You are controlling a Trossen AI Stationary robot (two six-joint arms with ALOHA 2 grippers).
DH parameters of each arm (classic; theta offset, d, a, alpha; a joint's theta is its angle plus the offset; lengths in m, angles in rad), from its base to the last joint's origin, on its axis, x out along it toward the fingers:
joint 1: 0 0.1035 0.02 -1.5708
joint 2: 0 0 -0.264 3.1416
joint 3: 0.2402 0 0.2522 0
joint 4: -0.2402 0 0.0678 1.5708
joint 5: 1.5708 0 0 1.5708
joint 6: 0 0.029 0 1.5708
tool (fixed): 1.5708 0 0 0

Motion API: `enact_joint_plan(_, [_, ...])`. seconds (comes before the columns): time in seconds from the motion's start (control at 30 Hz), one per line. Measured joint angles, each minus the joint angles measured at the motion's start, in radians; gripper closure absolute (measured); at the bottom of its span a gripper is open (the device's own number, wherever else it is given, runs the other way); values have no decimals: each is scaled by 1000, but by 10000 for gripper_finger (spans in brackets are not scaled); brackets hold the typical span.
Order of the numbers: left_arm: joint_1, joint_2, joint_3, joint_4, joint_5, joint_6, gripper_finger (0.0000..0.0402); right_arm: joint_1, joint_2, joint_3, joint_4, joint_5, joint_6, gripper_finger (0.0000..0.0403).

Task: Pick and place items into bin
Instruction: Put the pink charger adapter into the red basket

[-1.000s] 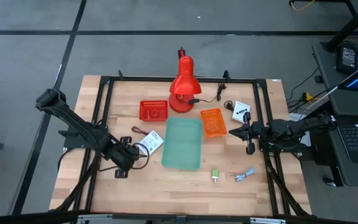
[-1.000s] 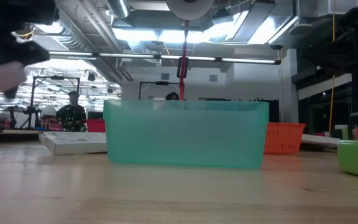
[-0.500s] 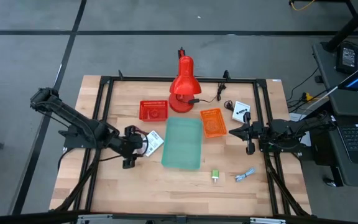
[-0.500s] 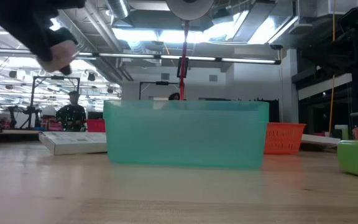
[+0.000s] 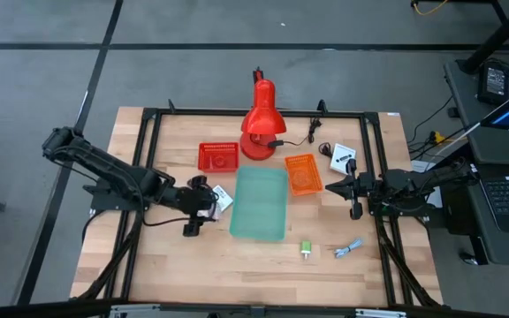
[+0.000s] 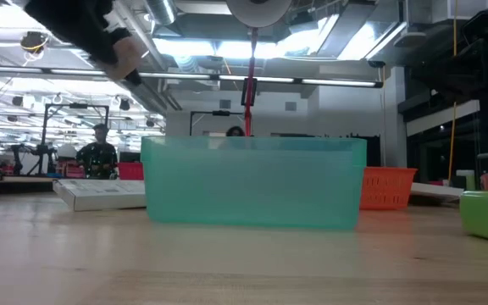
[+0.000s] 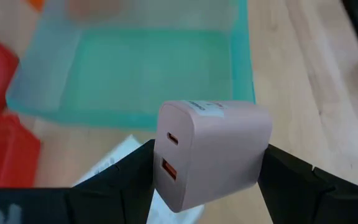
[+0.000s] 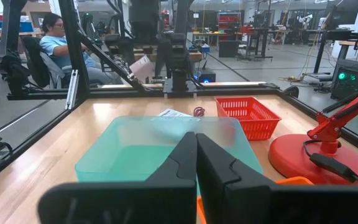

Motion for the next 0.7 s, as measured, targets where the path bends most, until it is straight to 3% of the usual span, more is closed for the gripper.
enact_joint_plan(0.33, [84, 0, 0, 24, -126, 109, 170, 0, 0, 0, 0, 0, 1, 402])
enact_joint_plan(0.7, [305, 0, 0, 24, -51, 252, 169, 0, 0, 0, 0, 0, 0, 402])
